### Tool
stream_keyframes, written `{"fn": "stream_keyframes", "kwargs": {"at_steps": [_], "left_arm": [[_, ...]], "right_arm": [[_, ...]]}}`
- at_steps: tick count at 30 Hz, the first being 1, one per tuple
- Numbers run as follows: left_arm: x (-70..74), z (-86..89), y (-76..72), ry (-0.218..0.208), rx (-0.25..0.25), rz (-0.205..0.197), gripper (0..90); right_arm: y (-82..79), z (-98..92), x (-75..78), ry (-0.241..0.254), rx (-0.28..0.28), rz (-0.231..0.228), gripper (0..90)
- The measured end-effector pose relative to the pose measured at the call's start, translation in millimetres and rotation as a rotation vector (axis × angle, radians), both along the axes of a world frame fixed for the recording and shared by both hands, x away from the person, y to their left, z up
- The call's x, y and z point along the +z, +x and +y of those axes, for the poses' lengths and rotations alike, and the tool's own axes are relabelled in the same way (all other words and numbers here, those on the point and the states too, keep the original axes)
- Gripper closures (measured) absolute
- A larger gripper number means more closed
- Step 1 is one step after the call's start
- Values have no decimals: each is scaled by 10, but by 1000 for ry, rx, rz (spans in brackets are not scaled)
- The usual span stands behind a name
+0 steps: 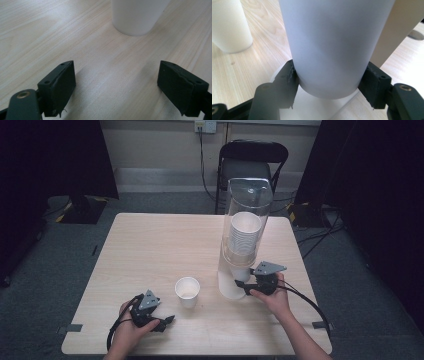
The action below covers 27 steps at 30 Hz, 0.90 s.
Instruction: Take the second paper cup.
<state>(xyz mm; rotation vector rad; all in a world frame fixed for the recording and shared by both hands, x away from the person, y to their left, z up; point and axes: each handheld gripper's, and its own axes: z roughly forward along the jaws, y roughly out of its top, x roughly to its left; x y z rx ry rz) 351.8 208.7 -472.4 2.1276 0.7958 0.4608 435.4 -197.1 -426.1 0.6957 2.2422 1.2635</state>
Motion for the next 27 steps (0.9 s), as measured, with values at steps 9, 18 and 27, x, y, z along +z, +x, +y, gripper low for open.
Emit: {"fn": "stream_keyframes", "kwargs": {"at_steps": [9,18,27], "left_arm": [[0,-2,0,-1,1,0,146],[0,-2,0,-1,1,0,146],[0,-2,0,-1,1,0,146]], "right_arm": [[-57,-188,-259,-20,-40,49,366],[-33,-455,-272,-66,-156,92,363],[11,-576,-280,-55,-217,154,355]]}}
